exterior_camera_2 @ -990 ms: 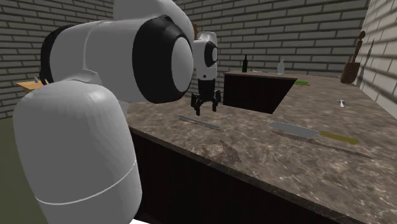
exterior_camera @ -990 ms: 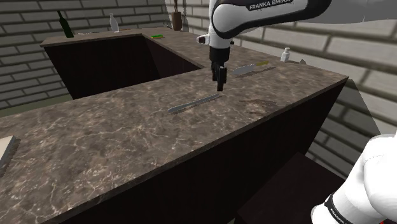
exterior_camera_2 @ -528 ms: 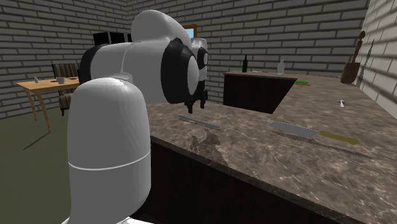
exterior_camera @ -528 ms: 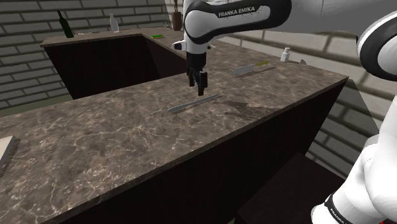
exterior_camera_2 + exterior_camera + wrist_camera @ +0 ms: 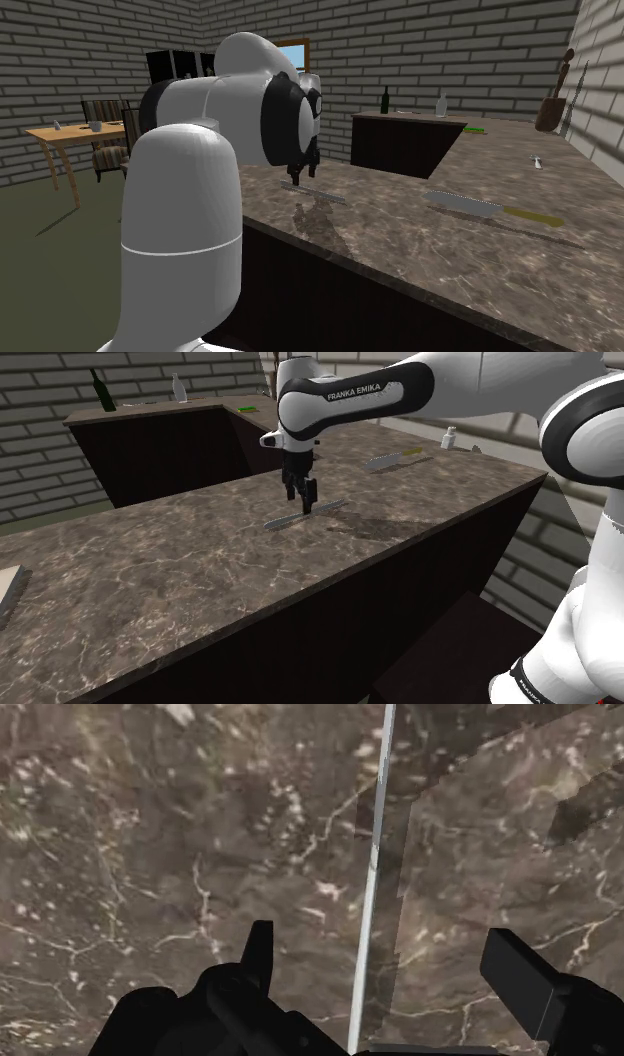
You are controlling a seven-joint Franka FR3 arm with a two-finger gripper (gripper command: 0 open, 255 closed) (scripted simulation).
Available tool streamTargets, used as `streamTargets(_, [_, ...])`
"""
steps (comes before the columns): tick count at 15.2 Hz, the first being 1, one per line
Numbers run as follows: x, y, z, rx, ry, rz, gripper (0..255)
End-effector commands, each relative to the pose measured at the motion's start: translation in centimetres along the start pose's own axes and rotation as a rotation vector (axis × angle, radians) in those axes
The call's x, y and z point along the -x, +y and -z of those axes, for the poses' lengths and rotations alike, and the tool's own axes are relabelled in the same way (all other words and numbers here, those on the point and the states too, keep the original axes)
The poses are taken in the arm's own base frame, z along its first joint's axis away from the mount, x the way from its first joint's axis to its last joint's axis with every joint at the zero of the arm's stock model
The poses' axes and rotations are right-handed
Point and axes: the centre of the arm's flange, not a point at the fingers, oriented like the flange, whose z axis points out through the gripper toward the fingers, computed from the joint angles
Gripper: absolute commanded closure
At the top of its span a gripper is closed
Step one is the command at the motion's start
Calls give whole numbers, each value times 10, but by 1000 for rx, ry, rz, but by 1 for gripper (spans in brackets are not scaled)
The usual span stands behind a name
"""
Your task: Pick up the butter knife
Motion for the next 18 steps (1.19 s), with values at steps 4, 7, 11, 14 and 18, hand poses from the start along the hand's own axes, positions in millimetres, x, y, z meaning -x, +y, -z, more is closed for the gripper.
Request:
streamTargets(4, [0,0,-14,0,0,1,255])
streamTargets(7, [0,0,-14,0,0,1,255])
streamTargets(11, [0,0,-14,0,0,1,255])
streamTargets(14, [0,0,-8,0,0,1,255])
streamTargets(18, [-1,0,13,0,0,1,255])
